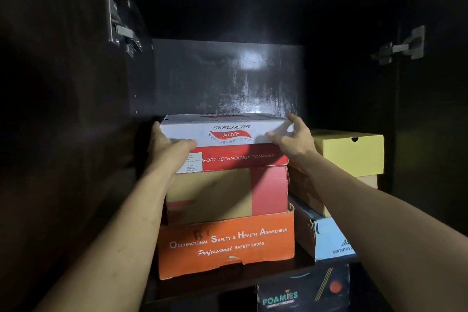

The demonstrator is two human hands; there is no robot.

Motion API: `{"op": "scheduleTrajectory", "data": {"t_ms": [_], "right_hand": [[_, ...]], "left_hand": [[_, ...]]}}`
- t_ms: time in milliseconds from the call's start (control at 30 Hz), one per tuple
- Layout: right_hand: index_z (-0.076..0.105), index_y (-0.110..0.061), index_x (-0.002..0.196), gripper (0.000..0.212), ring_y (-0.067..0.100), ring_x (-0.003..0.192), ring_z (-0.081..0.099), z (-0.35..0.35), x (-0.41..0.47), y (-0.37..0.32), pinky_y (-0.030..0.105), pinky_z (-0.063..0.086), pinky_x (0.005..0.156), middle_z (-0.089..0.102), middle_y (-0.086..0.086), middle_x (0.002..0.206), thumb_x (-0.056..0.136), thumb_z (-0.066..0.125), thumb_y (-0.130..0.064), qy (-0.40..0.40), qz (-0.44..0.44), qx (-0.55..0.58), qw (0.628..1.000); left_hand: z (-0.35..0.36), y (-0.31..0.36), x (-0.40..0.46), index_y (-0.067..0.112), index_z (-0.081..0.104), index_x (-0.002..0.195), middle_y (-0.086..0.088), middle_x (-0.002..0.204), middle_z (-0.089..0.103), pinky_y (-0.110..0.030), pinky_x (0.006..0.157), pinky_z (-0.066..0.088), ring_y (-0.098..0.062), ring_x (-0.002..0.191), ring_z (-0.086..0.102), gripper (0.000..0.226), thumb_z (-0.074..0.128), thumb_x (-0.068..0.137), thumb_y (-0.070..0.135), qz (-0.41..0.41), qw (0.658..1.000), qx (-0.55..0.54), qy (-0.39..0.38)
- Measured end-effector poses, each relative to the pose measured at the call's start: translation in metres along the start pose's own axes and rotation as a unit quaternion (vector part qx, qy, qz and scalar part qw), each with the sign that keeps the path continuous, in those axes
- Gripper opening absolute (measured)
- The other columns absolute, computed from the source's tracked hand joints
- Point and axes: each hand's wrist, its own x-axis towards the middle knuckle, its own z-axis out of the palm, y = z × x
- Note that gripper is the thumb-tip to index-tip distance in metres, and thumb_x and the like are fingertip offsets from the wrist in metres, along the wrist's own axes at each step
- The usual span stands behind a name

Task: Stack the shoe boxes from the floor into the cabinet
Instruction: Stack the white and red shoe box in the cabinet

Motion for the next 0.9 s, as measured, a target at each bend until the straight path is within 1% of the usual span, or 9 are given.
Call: {"op": "scheduleTrajectory", "data": {"t_ms": [100, 200, 300, 367, 433, 567, 767, 833, 900], "right_hand": [[0.03, -0.029, 0.148, 0.084, 0.019, 0.104, 0.056, 0.0, -0.001, 0.0, 0.021, 0.047, 0.074, 0.051, 0.008, 0.136, 0.077, 0.073, -0.017, -0.012, -0.008, -0.033, 0.999], [0.021, -0.02, 0.151, 0.088, 0.016, 0.095, 0.058, 0.0, -0.004, 0.003, 0.019, 0.045, 0.068, 0.053, 0.009, 0.132, 0.078, 0.069, -0.009, -0.025, 0.003, -0.05, 0.998], [0.016, -0.018, 0.152, 0.091, 0.02, 0.096, 0.061, -0.006, -0.005, 0.005, 0.032, 0.053, 0.082, 0.054, 0.005, 0.121, 0.078, 0.068, -0.007, -0.041, 0.005, -0.076, 0.996], [0.015, -0.017, 0.152, 0.092, 0.025, 0.105, 0.062, -0.009, -0.004, 0.005, 0.042, 0.053, 0.093, 0.056, 0.009, 0.126, 0.077, 0.067, -0.005, -0.049, 0.002, -0.081, 0.996], [0.016, -0.017, 0.151, 0.092, 0.027, 0.104, 0.064, -0.01, -0.006, 0.003, 0.046, 0.053, 0.092, 0.058, 0.012, 0.126, 0.076, 0.066, -0.003, -0.056, -0.001, -0.083, 0.995], [0.013, -0.019, 0.151, 0.095, 0.022, 0.096, 0.065, -0.014, -0.015, -0.003, 0.033, 0.054, 0.079, 0.061, 0.006, 0.114, 0.076, 0.069, -0.004, -0.073, -0.003, -0.108, 0.991], [0.032, -0.014, 0.145, 0.077, 0.02, 0.107, 0.054, -0.054, -0.041, -0.016, 0.021, 0.045, 0.072, 0.053, 0.007, 0.133, 0.081, 0.074, -0.014, -0.065, -0.007, -0.168, 0.984], [0.038, -0.015, 0.142, 0.069, 0.022, 0.103, 0.054, -0.079, -0.058, -0.02, 0.023, 0.049, 0.065, 0.051, 0.008, 0.136, 0.083, 0.073, -0.018, -0.067, 0.003, -0.201, 0.977], [0.047, -0.014, 0.137, 0.059, 0.026, 0.102, 0.06, -0.108, -0.078, -0.024, 0.032, 0.057, 0.07, 0.054, 0.009, 0.134, 0.084, 0.073, -0.019, -0.086, 0.029, -0.226, 0.97]], "left_hand": [[0.0, -0.005, 0.003, 0.018, 0.032, 0.143, -0.005, 0.125, 0.061, -0.048, 0.089, 0.055, -0.026, 0.104, 0.065, 0.087, 0.077, 0.07, 0.005, 0.007, 1.0, -0.002, -0.006], [0.001, -0.014, 0.007, 0.018, 0.035, 0.142, -0.005, 0.126, 0.061, -0.048, 0.093, 0.053, -0.026, 0.106, 0.064, 0.085, 0.078, 0.07, 0.004, 0.013, 1.0, 0.001, 0.015], [0.007, -0.022, 0.007, 0.015, 0.036, 0.141, -0.006, 0.128, 0.061, -0.047, 0.094, 0.053, -0.026, 0.109, 0.063, 0.083, 0.077, 0.07, 0.007, 0.013, 0.999, 0.025, 0.043], [0.008, -0.026, 0.005, 0.015, 0.038, 0.141, -0.006, 0.13, 0.06, -0.045, 0.097, 0.051, -0.026, 0.114, 0.06, 0.081, 0.076, 0.069, 0.009, 0.018, 0.997, 0.045, 0.055], [0.008, -0.027, 0.004, 0.015, 0.038, 0.141, -0.006, 0.132, 0.059, -0.045, 0.099, 0.049, -0.026, 0.118, 0.058, 0.082, 0.076, 0.069, 0.011, 0.02, 0.997, 0.05, 0.052], [0.005, -0.021, 0.002, 0.015, 0.026, 0.147, -0.011, 0.149, 0.041, -0.047, 0.106, 0.042, -0.03, 0.132, 0.045, 0.094, 0.078, 0.068, 0.015, 0.021, 0.994, 0.095, 0.05], [0.033, -0.001, -0.053, 0.014, 0.028, 0.148, -0.011, 0.151, 0.036, -0.048, 0.113, 0.03, -0.031, 0.139, 0.031, 0.085, 0.072, 0.075, 0.014, 0.158, 0.965, 0.161, 0.132], [0.051, 0.001, -0.075, 0.012, 0.038, 0.143, -0.01, 0.145, 0.045, -0.042, 0.111, 0.034, -0.029, 0.134, 0.04, 0.075, 0.072, 0.077, 0.015, 0.183, 0.965, 0.164, 0.089], [0.071, 0.0, -0.096, 0.014, 0.047, 0.136, -0.007, 0.137, 0.054, -0.04, 0.107, 0.04, -0.026, 0.126, 0.049, 0.063, 0.071, 0.079, 0.017, 0.167, 0.973, 0.159, -0.023]]}}
